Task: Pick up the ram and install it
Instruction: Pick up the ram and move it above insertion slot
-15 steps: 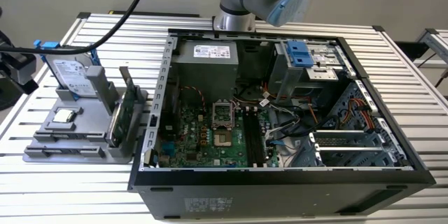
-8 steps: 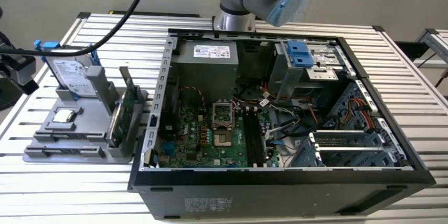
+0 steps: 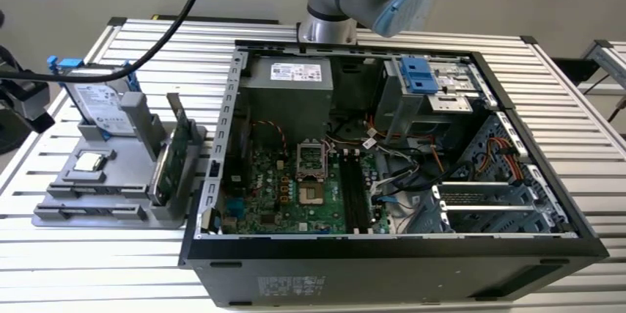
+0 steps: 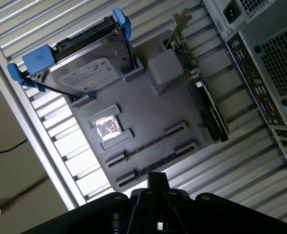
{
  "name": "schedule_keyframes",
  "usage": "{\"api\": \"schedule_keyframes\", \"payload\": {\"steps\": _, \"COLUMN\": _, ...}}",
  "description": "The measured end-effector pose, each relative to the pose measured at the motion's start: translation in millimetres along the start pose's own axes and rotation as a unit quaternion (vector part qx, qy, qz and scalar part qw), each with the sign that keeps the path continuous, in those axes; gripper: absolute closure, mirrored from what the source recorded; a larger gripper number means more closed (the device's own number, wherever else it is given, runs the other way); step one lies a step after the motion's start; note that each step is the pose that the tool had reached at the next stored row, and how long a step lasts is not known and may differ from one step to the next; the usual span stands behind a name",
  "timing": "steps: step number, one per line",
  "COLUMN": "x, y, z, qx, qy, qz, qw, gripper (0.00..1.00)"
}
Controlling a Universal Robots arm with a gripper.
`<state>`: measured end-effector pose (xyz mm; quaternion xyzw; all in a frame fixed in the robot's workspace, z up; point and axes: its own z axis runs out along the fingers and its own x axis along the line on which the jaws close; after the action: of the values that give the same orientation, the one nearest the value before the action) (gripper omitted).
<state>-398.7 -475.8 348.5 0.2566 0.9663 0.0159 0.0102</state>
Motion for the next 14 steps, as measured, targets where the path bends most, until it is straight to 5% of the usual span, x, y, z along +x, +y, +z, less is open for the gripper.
{"api": "schedule_keyframes", "payload": {"steps": 14, "x": 0.0, "y": 0.0, "z": 1.1, "qx": 0.0002, "qy": -0.0007, "qz": 0.018, "qw": 0.9998, "gripper": 1.0}}
